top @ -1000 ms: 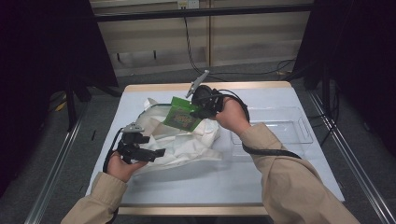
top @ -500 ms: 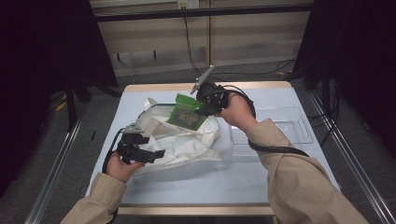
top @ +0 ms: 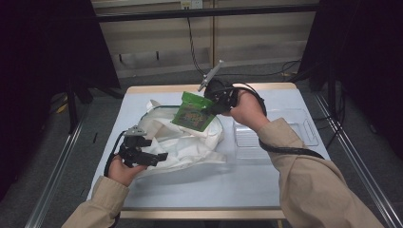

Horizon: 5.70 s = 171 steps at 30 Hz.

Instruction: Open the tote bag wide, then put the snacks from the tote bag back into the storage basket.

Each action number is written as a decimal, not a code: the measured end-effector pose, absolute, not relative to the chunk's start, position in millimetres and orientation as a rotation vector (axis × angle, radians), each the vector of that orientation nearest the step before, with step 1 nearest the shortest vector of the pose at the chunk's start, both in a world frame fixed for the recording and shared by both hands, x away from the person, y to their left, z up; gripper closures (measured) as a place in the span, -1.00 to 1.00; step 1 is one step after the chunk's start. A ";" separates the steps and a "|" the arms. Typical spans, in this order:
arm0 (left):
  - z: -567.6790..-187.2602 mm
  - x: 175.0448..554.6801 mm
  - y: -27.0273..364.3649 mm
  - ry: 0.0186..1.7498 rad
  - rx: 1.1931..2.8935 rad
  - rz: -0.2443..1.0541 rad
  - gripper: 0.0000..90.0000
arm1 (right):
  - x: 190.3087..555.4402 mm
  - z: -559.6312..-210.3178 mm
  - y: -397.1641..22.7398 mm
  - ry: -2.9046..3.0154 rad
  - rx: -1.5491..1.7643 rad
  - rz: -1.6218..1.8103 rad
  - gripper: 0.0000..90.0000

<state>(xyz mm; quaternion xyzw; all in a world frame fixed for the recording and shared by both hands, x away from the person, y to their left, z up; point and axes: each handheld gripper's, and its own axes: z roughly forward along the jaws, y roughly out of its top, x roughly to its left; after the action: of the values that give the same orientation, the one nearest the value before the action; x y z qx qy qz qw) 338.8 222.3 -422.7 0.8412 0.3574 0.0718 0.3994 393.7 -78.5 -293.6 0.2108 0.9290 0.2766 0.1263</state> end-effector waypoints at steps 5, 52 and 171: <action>-422.8 338.3 220.5 0.904 2.131 0.180 -0.79 | 391.8 -287.5 -86.4 2.705 0.623 0.805 0.76; -419.2 344.3 216.0 0.875 2.136 0.175 -0.79 | 376.5 -260.4 -160.2 2.689 0.682 0.724 0.76; -422.4 350.0 208.0 0.856 2.158 0.163 -0.80 | 350.5 -297.6 -245.4 2.726 0.782 0.486 0.75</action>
<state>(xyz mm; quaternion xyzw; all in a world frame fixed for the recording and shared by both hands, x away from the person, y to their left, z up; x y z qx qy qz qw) 350.0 208.0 -422.4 0.8515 0.3379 0.0643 0.3958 350.5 -245.4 -297.6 0.2694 0.9392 0.1674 0.1319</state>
